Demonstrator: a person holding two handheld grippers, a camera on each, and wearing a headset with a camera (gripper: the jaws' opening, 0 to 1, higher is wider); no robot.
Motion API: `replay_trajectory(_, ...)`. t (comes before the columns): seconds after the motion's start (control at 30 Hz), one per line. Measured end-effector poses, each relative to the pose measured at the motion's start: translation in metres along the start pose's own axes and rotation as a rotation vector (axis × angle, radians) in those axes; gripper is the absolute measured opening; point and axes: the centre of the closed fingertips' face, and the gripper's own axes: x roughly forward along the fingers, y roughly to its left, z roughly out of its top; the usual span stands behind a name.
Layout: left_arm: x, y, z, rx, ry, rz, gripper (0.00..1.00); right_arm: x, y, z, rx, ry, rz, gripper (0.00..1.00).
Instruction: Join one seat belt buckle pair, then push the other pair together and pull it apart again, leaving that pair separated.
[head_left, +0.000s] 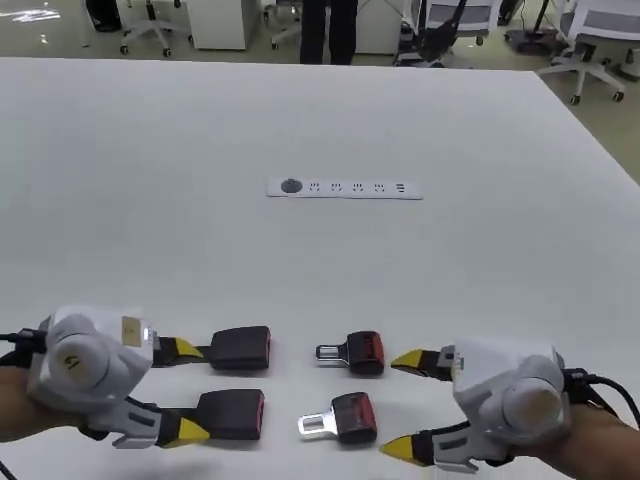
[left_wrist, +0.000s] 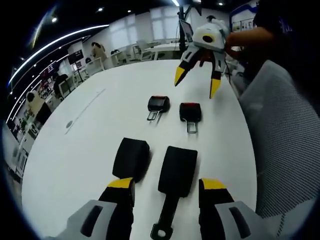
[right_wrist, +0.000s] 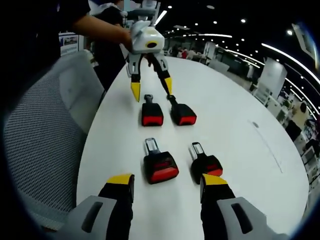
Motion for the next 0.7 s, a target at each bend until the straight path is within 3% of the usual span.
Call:
replay_trajectory(0.37,0.017,-0.003,-0.001,0.063,0.062,-0.078,0.46,0.023,0.001,0.0,-0.083,0.052,0.072,0.42)
replay_trajectory(0.7,0.025,-0.007,-0.005,0.109,0.115,-0.128,0.43,0.042,0.007,-0.01,-0.137,0.116,0.186,0.36)
